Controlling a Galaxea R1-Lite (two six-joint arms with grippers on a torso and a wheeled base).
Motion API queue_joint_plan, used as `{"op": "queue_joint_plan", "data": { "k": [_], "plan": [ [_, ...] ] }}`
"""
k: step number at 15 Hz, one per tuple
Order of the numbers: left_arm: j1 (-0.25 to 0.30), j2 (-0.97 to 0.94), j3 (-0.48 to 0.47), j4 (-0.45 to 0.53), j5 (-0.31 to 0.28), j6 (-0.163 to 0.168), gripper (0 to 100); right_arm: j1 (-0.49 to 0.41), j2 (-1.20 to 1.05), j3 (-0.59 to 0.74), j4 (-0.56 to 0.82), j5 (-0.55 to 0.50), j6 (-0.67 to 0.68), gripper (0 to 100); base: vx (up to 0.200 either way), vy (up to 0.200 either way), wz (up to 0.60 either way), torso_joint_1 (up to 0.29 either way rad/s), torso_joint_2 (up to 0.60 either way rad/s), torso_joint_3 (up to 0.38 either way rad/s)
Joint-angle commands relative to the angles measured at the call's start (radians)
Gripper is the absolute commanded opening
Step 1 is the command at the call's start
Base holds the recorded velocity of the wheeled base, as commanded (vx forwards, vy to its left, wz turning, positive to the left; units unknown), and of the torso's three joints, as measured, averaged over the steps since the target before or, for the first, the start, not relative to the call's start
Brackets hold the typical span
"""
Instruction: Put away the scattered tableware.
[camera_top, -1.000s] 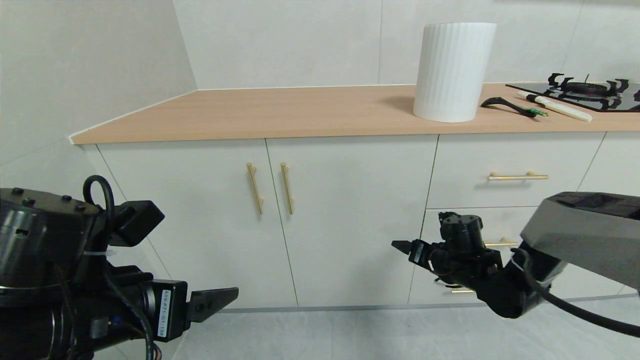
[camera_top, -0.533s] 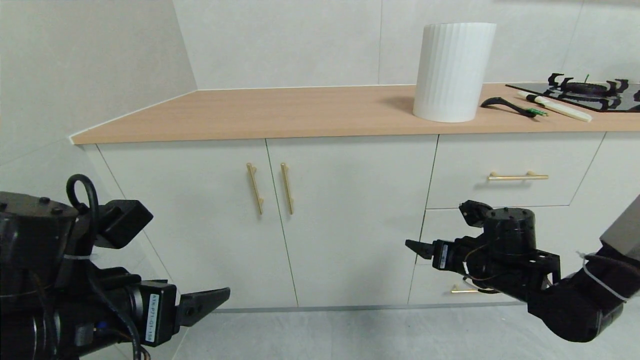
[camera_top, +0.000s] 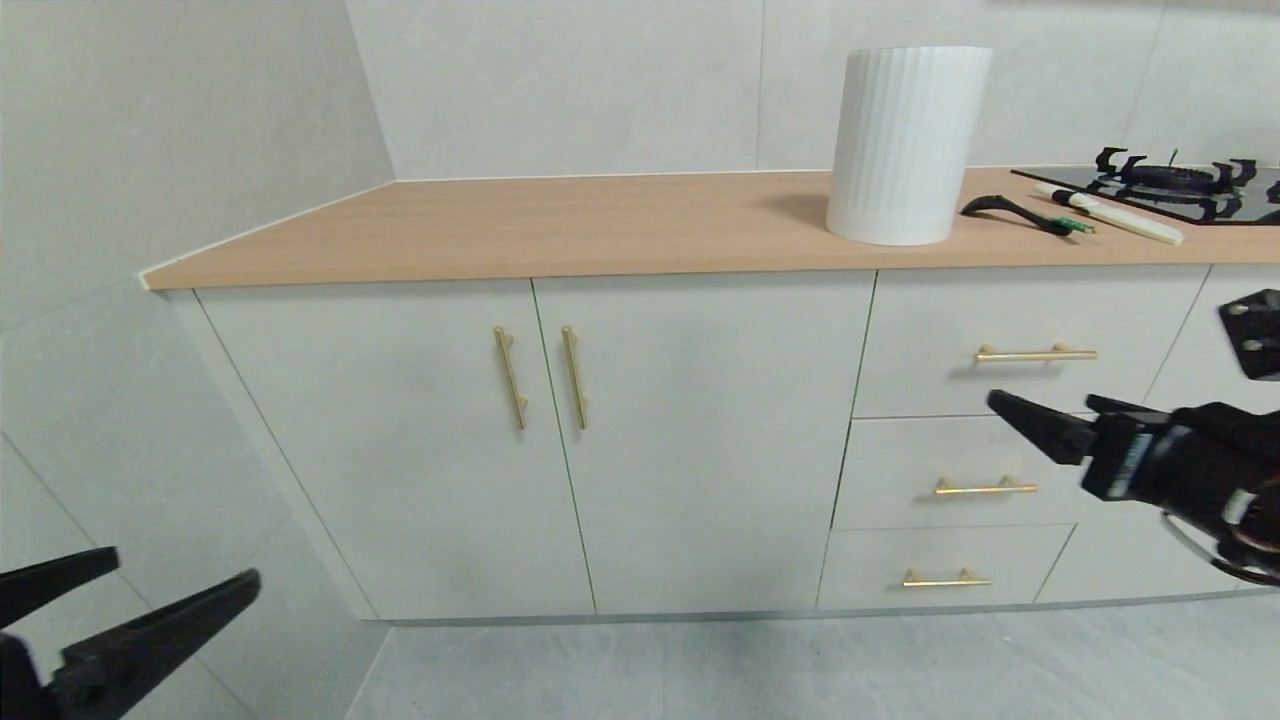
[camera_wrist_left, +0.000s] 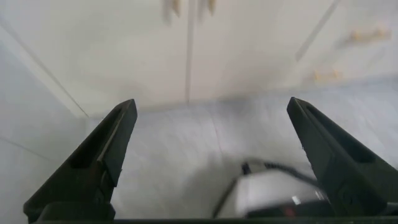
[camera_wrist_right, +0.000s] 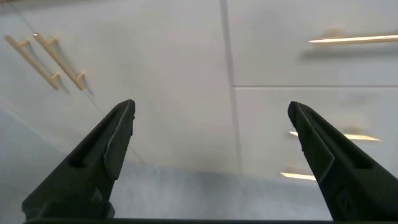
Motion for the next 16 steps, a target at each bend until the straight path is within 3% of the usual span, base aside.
{"op": "queue_joint_plan", "data": {
  "k": [1,3,5,6,10,14,16],
  "plan": [
    [0.095,-0.260,0.065,0.003,0.004,0.062,100,-0.035,-0.612,0.004,0.492,-0.024,-0.042,100,0.000,0.000,0.00,0.000,0.00,0.000],
    [0.141,-0.394,0.085,0.019,0.004,0.106,100,-0.074,-0.812,-0.056,0.756,-0.025,-0.042,100,0.000,0.000,0.00,0.000,0.00,0.000],
    [0.194,-0.500,0.084,0.055,0.003,0.149,100,-0.198,-0.931,-0.053,0.813,-0.022,-0.044,100,0.000,0.000,0.00,0.000,0.00,0.000],
    [0.205,-0.524,0.082,0.065,0.003,0.161,100,-0.212,-0.959,-0.054,0.819,-0.022,-0.045,100,0.000,0.000,0.00,0.000,0.00,0.000],
    [0.286,-0.701,0.076,0.129,0.003,0.264,100,-0.322,-1.205,-0.054,0.944,-0.025,-0.183,100,0.000,0.000,0.00,0.000,0.00,0.000],
    [0.294,-0.702,0.062,0.128,0.112,0.261,100,-0.345,-1.304,-0.048,1.007,-0.034,-0.197,100,0.000,0.000,0.00,0.000,0.00,0.000],
    [0.360,-0.722,0.071,0.134,0.135,0.263,100,-0.345,-1.304,-0.039,1.007,-0.073,-0.172,100,0.000,0.000,0.00,0.000,0.00,0.000]
  ]
}}
